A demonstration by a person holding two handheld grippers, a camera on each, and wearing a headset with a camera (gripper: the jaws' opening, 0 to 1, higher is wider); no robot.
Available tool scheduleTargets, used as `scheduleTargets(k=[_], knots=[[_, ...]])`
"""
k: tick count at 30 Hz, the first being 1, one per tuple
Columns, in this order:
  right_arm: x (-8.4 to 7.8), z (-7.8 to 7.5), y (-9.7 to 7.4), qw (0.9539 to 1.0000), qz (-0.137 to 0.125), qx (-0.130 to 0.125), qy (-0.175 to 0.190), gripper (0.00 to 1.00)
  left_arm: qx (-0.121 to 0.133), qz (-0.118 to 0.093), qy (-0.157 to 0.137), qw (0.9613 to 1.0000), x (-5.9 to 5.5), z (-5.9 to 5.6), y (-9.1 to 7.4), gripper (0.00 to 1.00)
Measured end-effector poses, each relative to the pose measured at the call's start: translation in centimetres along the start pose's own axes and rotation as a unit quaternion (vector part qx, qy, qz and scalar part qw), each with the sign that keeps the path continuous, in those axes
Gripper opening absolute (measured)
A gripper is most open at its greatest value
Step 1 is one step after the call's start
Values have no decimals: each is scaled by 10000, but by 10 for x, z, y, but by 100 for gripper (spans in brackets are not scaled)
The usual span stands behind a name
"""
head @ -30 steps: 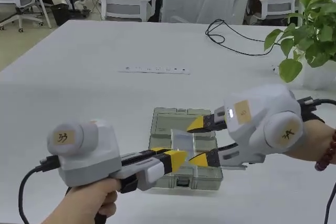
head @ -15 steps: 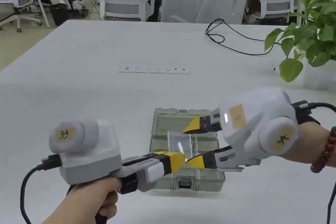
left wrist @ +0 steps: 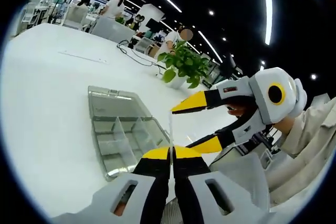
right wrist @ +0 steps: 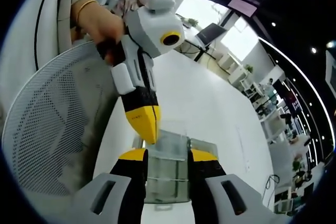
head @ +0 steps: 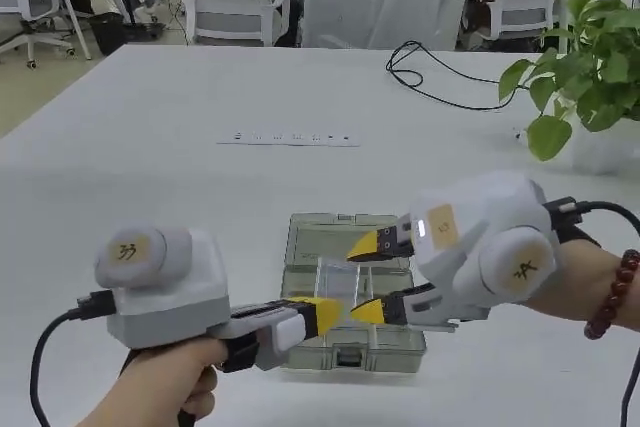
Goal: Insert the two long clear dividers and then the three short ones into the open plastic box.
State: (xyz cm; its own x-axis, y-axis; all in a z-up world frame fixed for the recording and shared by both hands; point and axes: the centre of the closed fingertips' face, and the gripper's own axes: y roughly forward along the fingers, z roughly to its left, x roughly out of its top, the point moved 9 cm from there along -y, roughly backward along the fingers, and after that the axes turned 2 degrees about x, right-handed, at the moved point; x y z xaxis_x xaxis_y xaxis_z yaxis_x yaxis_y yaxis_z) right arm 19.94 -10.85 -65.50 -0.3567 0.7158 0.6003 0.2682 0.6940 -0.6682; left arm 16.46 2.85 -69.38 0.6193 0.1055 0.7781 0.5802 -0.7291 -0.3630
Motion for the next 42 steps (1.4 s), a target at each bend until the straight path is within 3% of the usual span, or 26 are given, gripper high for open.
scheduleTargets(k=[4,8,12,14,16,20,23,26,27,36,42], knots=[[-3,-1,-1,9997,-86,9,239,31,185,134,531,9983,-1,4,-2,0],[-3,-2,-4,9983,-253,101,515,31,339,345,1228,9912,-5,4,-2,0],[0,-2,-6,9958,-470,230,754,31,190,309,1375,9898,-6,1,-2,0],[0,-2,-7,9949,-534,292,800,31,172,389,1653,9853,-5,1,-3,0],[1,-2,-8,9941,-603,375,816,30,181,523,2047,9773,-6,0,-3,0],[2,3,-7,9910,-698,711,889,29,92,605,2158,9745,-8,0,-2,0],[1,6,-5,9893,-707,910,898,28,16,720,2323,9700,-11,-1,-1,0],[-1,9,-3,9885,-663,1050,868,27,-88,826,2597,9621,-14,-3,0,0],[-1,10,-2,9880,-659,1096,864,27,-163,883,2750,9572,-15,-4,0,0],[-5,17,1,9836,-619,1471,846,22,-425,1031,3425,9329,-21,-11,0,0],[-8,26,2,9792,-641,1742,814,17,-696,1000,3684,9216,-21,-17,0,0]])
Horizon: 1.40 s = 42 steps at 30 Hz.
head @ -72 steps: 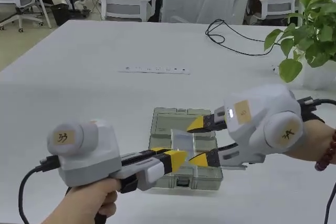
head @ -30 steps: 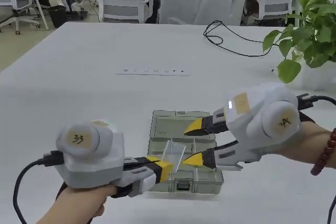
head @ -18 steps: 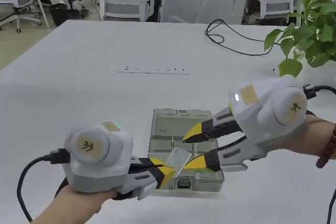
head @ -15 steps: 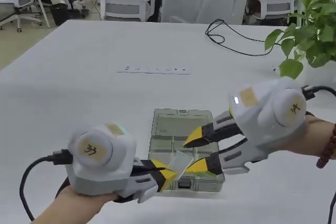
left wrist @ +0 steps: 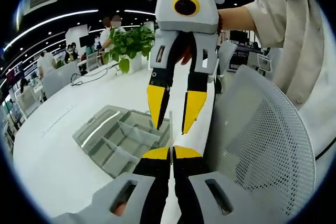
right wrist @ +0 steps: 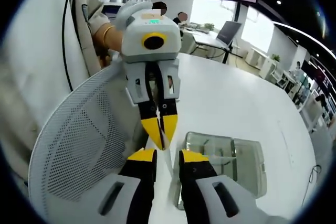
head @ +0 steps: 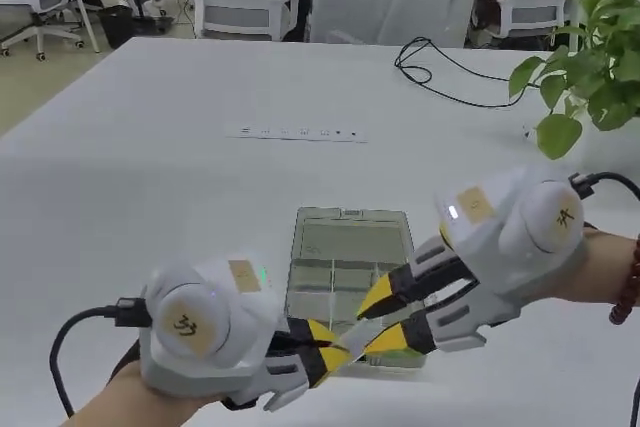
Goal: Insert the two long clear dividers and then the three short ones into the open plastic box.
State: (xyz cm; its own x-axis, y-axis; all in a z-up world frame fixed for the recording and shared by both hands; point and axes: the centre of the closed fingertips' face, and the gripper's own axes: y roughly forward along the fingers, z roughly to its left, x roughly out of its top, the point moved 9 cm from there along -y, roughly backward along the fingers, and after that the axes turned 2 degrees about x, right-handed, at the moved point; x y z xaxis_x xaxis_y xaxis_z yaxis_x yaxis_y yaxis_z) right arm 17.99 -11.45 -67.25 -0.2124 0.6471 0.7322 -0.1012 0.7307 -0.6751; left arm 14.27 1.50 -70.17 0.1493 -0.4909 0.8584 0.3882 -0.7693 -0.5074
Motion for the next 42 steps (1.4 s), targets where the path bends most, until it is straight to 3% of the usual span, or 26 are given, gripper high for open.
scheduleTargets(k=[4,10,17,21,29,37,42], knots=[[-2,2,1,9999,28,82,-76,13,-71,3,138,9999,2,-1,1,0],[-2,5,-1,9998,-81,185,-86,7,-241,-225,312,9990,7,-6,2,0],[-2,9,-3,9995,-116,256,-124,3,-252,-277,388,9985,8,-7,2,0],[-1,8,-3,9997,-46,185,-181,2,-102,-334,129,9993,7,-5,3,0],[1,3,-5,9999,-81,41,-140,2,98,-340,26,9994,4,0,-1,1],[1,-6,-7,9997,-88,-223,94,2,341,-523,-256,9977,1,6,-4,10],[-1,-13,-9,9988,-88,-424,237,2,513,-640,-586,9949,-3,12,-7,16]])
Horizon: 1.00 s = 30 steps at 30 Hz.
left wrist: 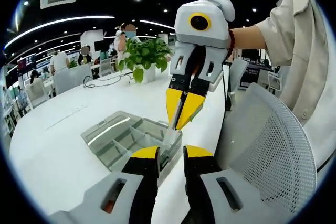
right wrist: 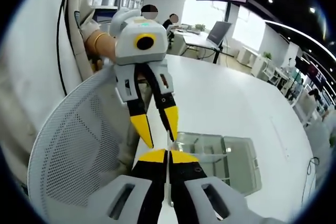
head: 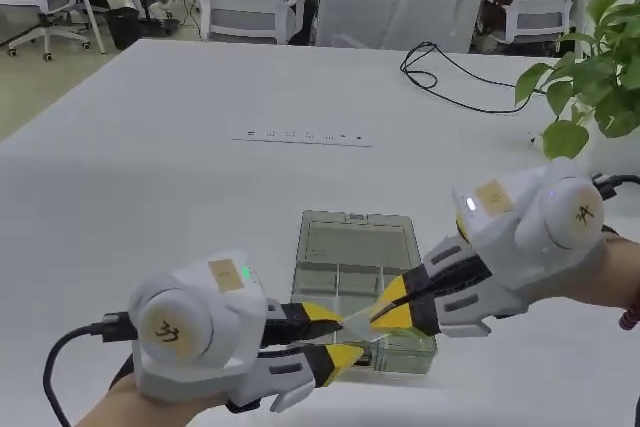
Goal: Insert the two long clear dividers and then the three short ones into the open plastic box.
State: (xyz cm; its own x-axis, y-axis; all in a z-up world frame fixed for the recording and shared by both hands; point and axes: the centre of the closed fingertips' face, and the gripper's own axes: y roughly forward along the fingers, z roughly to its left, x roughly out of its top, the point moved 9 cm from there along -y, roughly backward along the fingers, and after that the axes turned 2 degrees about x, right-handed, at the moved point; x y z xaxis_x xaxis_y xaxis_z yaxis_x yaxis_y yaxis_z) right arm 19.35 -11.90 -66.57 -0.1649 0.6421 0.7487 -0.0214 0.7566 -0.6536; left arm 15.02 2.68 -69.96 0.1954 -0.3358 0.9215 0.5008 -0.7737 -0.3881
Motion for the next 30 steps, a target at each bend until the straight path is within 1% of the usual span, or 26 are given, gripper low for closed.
scheduleTargets(k=[3,5,10,15,19,27,30], knots=[[-1,-4,0,9999,18,-138,60,2,86,-106,-158,9998,0,2,-2,18],[-3,-8,0,9996,41,-250,123,2,159,-138,-219,9995,0,4,-2,21],[-8,-17,0,9985,124,-482,231,2,320,-136,-240,9991,-1,7,-3,29],[-14,-25,0,9968,194,-678,373,2,455,-153,-332,9983,-4,10,-3,36],[-19,-31,1,9954,310,-781,458,2,498,-173,-401,9978,-4,11,-2,41],[-32,-42,4,9911,429,-1015,748,2,643,-207,-508,9964,-7,13,-2,52],[-35,-44,6,9899,378,-1058,866,2,674,-204,-554,9960,-8,13,-2,54]])
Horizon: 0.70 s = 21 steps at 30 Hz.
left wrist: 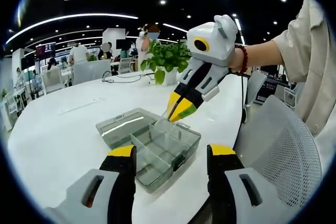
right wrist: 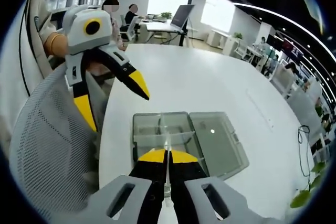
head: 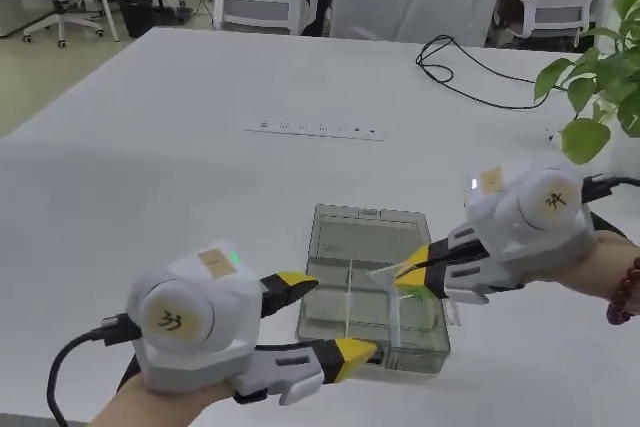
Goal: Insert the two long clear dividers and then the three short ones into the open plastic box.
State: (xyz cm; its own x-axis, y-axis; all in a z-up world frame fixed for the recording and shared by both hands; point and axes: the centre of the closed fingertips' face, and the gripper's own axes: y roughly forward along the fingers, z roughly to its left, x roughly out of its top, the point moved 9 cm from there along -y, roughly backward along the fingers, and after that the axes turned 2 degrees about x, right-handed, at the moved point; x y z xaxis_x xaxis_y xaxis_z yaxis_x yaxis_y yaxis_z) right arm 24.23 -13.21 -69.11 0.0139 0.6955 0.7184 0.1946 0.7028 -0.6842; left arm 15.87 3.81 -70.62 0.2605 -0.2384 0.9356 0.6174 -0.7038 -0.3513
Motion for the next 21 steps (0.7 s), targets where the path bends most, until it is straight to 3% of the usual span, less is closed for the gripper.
scheduleTargets(k=[10,21], knots=[[-7,-6,8,9998,36,-50,201,2,90,9,-105,9999,-2,2,-1,61],[-6,-6,10,9996,124,13,253,2,104,24,-145,9998,-3,3,-1,61]])
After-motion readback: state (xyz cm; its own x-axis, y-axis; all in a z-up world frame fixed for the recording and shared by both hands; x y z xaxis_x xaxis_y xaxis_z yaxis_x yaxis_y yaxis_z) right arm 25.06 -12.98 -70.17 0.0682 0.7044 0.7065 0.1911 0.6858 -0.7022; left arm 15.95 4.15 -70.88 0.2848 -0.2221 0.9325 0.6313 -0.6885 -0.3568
